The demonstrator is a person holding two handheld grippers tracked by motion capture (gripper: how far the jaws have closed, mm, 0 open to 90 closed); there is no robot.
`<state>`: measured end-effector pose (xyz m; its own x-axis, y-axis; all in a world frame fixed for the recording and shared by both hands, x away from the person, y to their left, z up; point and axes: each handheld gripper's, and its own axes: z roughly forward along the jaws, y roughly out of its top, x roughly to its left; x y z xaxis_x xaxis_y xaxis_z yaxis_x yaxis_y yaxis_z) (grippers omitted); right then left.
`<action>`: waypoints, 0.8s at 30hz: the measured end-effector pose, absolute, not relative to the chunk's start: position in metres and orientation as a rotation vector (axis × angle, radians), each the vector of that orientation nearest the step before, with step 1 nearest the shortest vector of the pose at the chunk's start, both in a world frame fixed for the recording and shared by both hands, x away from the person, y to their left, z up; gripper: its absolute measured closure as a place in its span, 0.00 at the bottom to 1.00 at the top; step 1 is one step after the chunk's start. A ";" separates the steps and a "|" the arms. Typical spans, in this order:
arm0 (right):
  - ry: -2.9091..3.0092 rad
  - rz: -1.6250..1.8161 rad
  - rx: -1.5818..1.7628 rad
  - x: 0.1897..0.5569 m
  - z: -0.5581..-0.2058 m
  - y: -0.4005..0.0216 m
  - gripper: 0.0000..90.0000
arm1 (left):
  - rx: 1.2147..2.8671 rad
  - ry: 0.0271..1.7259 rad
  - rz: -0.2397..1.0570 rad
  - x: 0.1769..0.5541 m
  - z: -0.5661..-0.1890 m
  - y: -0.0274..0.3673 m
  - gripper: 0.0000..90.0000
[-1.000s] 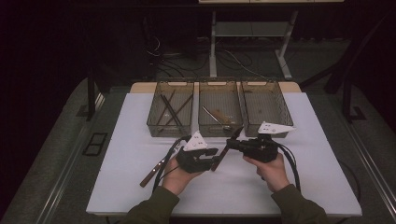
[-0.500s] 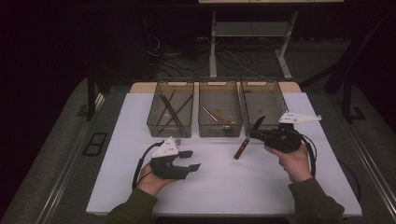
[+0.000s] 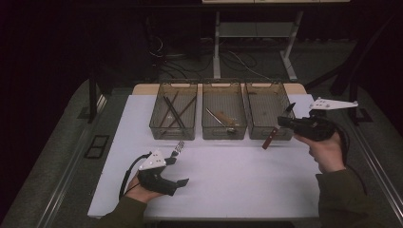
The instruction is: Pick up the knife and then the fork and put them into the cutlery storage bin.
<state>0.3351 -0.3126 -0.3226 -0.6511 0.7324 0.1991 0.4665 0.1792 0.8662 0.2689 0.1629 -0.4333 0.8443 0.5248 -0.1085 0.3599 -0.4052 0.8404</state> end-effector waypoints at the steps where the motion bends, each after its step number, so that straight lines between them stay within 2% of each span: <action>1: 2.188 1.458 1.153 0.336 -0.319 -0.316 0.99 | 2.047 0.639 0.207 0.268 -0.434 0.163 0.06; 4: 2.166 1.445 1.161 0.340 -0.309 -0.323 0.99 | 2.058 0.646 0.194 0.267 -0.436 0.160 0.00; 17: 2.080 1.354 1.206 0.377 -0.289 -0.346 0.99 | 2.053 0.649 0.178 0.268 -0.437 0.161 0.00; 24: 2.098 1.245 1.270 0.405 -0.298 -0.356 0.99 | 2.048 0.652 0.179 0.267 -0.435 0.162 0.00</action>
